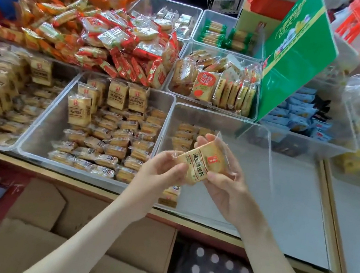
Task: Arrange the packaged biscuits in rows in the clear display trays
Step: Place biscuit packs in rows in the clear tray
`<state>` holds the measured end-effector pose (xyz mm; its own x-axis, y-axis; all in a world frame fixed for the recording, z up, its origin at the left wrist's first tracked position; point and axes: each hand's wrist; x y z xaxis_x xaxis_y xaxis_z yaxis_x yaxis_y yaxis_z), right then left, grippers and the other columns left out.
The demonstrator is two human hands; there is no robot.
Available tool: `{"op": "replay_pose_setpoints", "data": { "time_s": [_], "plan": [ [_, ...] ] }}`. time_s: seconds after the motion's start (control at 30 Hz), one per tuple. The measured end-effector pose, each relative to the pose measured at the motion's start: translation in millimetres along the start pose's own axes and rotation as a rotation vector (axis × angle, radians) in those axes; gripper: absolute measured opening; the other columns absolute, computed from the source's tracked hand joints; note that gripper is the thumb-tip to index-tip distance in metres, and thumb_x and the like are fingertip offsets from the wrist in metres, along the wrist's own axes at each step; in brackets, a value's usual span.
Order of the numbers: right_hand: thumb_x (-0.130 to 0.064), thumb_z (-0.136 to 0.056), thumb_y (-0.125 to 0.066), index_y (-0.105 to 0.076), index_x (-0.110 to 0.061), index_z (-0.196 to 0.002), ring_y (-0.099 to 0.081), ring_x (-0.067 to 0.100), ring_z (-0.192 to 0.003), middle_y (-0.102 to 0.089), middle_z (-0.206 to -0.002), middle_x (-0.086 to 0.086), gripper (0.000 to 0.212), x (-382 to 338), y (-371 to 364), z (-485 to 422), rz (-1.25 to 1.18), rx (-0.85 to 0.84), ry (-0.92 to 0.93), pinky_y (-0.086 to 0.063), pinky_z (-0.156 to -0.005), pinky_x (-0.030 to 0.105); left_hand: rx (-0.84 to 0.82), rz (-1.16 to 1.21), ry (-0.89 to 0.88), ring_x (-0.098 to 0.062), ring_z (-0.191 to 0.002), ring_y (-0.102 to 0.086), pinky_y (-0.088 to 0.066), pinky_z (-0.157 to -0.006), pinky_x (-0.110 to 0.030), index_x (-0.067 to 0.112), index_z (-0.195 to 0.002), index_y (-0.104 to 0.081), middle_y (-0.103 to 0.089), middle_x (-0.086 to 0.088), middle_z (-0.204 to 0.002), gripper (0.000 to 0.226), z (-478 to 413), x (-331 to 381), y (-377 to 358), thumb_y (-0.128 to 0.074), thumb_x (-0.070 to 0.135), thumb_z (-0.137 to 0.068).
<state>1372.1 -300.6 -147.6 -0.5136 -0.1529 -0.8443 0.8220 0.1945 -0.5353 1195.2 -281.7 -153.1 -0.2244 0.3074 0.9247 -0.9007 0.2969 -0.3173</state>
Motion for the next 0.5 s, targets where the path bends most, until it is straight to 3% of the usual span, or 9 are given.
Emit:
{"op": "replay_pose_setpoints", "data": {
  "time_s": [0.1,0.17,0.27,0.4,0.5],
  "plan": [
    [-0.001,-0.084,-0.070,-0.048,-0.019,-0.138,-0.055,0.018,-0.121,-0.058,-0.132,0.002,0.061,-5.8,-1.0,13.5,0.356,0.047,0.010,-0.048,-0.096,0.029,0.018,-0.232,-0.209,-0.002,-0.089,-0.066,-0.054,-0.072,-0.019,0.016,-0.107,-0.057,-0.068,0.014,-0.093,0.027,12.7,5.0,5.4,-0.068,0.015,-0.082],
    [-0.009,-0.085,-0.069,-0.055,-0.025,-0.127,-0.057,0.013,-0.118,-0.062,-0.121,-0.004,0.047,-6.5,-0.1,19.8,0.667,0.087,0.038,-0.046,-0.098,0.026,0.031,-0.554,-0.435,0.000,-0.099,-0.063,-0.054,-0.082,-0.018,0.022,-0.104,-0.055,-0.063,0.024,-0.098,0.026,16.3,1.6,15.9,-0.070,0.011,-0.086],
    [-0.008,-0.082,-0.072,-0.060,-0.030,-0.111,-0.059,0.007,-0.109,-0.063,-0.108,-0.016,0.038,-0.6,0.6,27.7,0.871,0.115,0.096,-0.045,-0.094,0.020,-0.031,-0.902,-0.728,0.000,-0.107,-0.056,-0.046,-0.096,-0.014,0.022,-0.114,-0.052,-0.057,0.013,-0.113,0.028,20.6,-1.4,26.0,-0.062,0.022,-0.087],
    [0.003,-0.082,-0.069,-0.065,-0.024,-0.105,-0.063,0.008,-0.097,-0.069,-0.097,-0.012,0.036,1.6,-1.8,35.7,0.672,0.155,0.104,-0.049,-0.084,0.022,-0.039,-0.767,-0.607,0.001,-0.100,-0.062,-0.051,-0.089,-0.017,0.028,-0.108,-0.055,-0.062,0.027,-0.104,0.034,32.4,4.8,26.6,-0.073,0.014,-0.083],
    [0.000,-0.085,-0.066,-0.070,-0.027,-0.104,-0.064,0.011,-0.101,-0.072,-0.100,-0.006,0.033,3.4,-3.1,38.3,0.513,0.170,0.065,-0.050,-0.085,0.023,0.022,-0.571,-0.463,-0.003,-0.088,-0.067,-0.054,-0.078,-0.020,0.024,-0.094,-0.059,-0.067,0.024,-0.093,0.024,38.1,9.0,20.9,-0.070,0.005,-0.084]
  ]
}}
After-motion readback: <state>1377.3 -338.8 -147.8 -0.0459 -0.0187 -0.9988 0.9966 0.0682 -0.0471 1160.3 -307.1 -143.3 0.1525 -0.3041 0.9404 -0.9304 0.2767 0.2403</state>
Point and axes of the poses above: each hand's wrist, its own z-axis away from the middle knuckle, its own y-axis out of the back of the hand, x = y × z
